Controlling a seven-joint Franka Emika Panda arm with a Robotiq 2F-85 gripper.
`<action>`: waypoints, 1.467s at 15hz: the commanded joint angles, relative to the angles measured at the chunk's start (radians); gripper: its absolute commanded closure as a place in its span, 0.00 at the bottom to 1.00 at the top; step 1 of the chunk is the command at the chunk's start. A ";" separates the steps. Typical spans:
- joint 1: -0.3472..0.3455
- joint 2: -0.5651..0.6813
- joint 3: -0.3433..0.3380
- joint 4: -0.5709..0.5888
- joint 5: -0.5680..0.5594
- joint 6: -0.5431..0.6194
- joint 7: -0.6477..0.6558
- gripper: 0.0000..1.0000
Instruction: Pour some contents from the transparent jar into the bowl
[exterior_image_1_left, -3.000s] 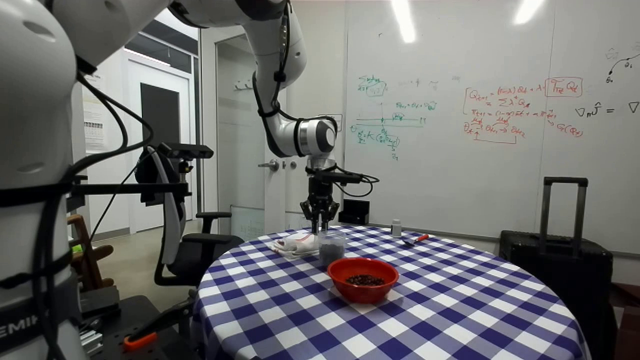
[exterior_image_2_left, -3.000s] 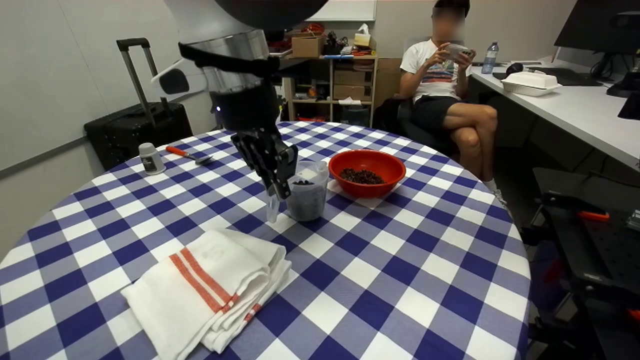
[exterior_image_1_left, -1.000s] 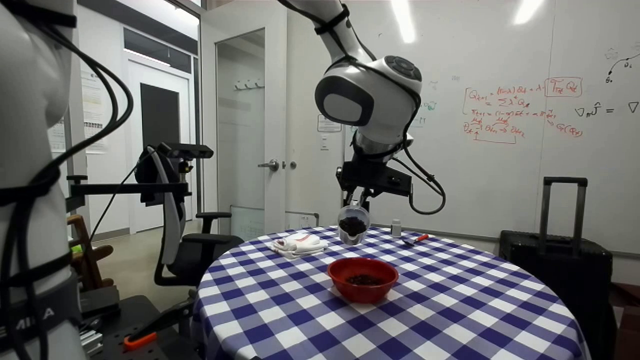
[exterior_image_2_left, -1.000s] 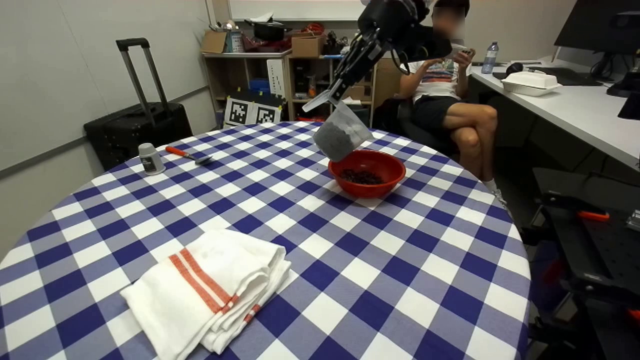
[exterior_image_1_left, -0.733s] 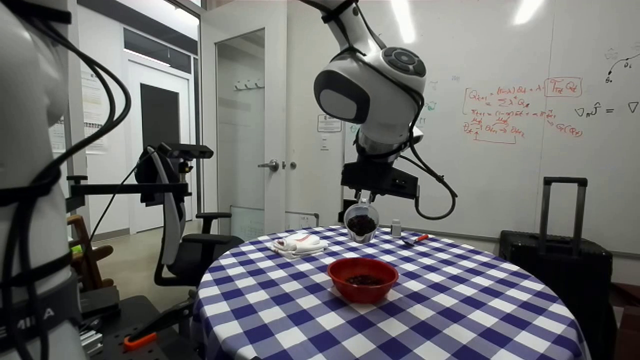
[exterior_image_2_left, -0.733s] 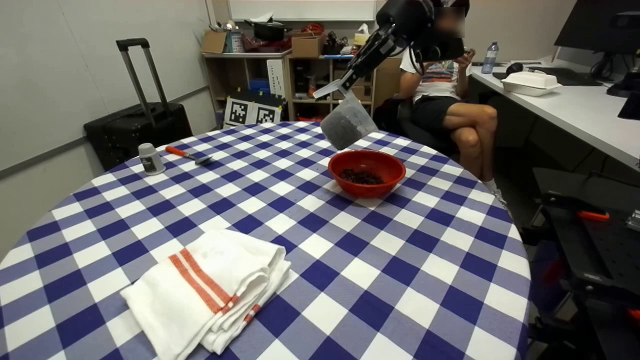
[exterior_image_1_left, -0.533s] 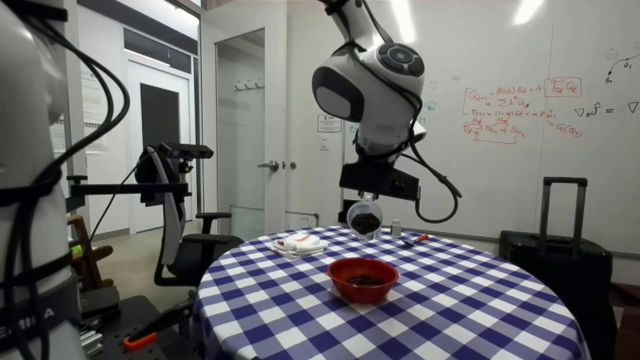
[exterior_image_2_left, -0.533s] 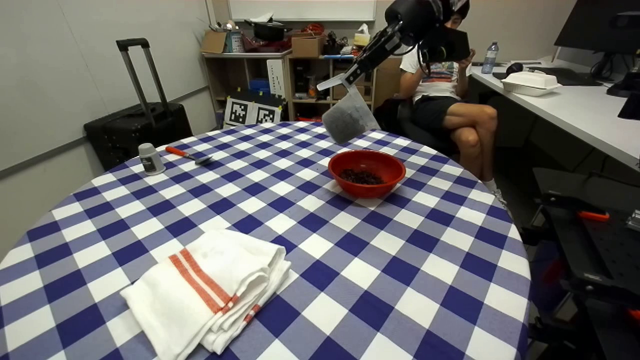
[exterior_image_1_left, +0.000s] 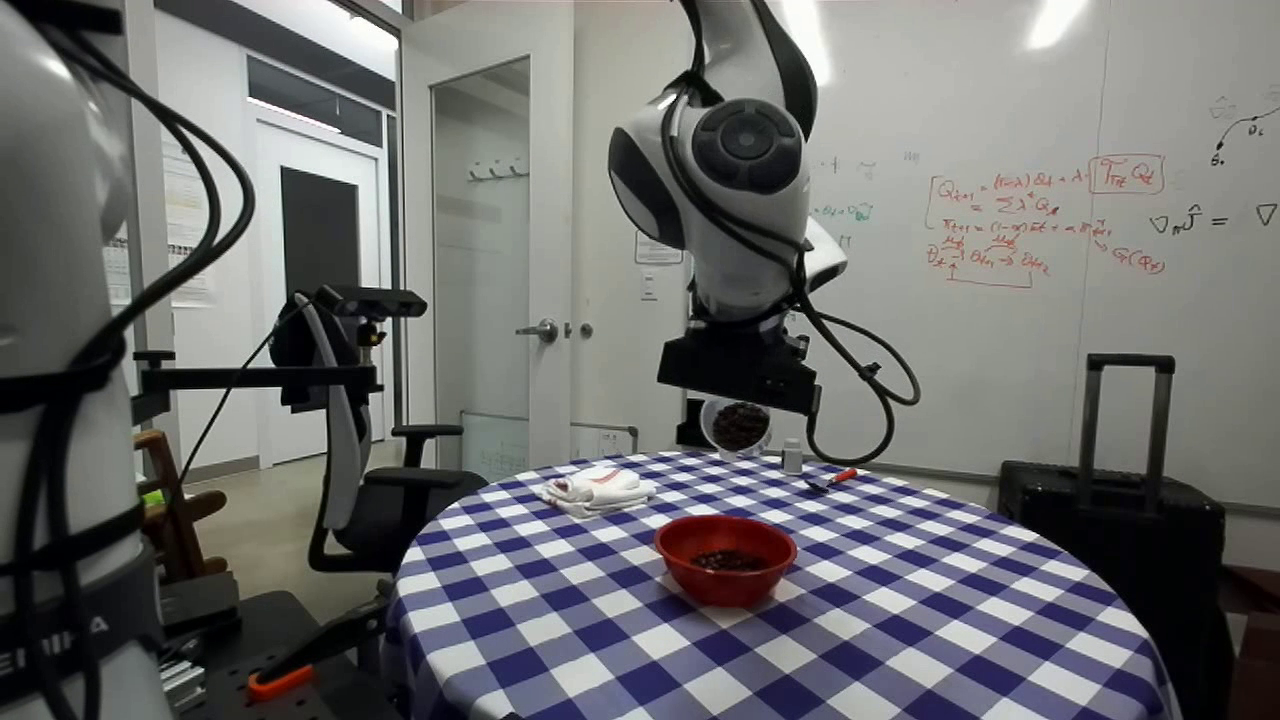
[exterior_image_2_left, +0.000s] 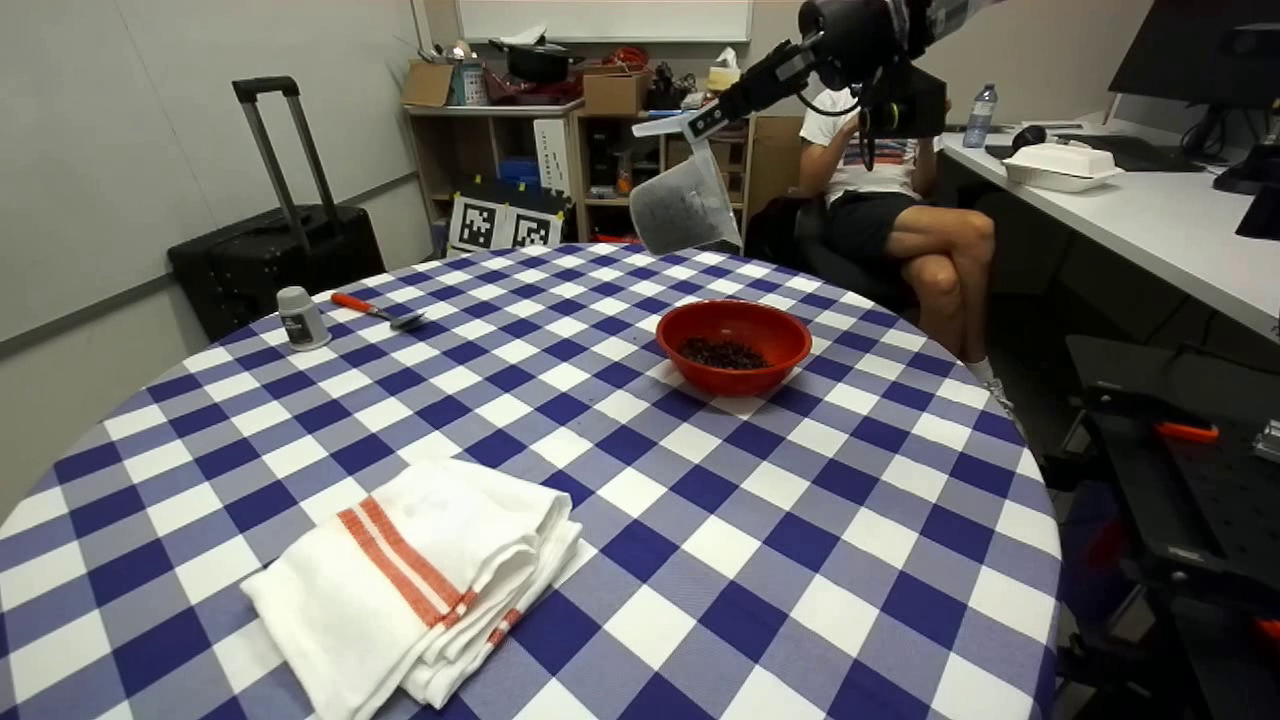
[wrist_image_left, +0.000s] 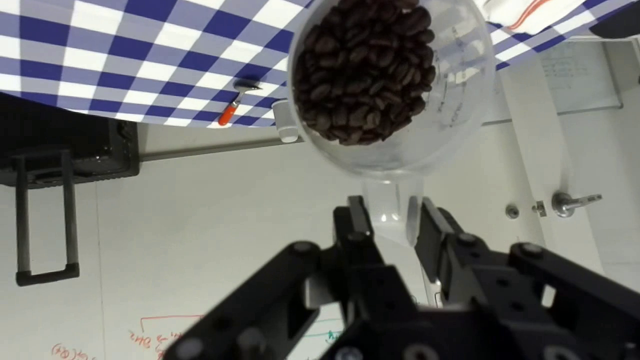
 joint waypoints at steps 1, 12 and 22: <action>0.012 -0.049 -0.035 -0.066 0.151 -0.073 -0.116 0.93; 0.006 -0.050 -0.065 -0.107 0.358 -0.206 -0.222 0.93; 0.006 -0.045 -0.070 -0.110 0.454 -0.295 -0.254 0.93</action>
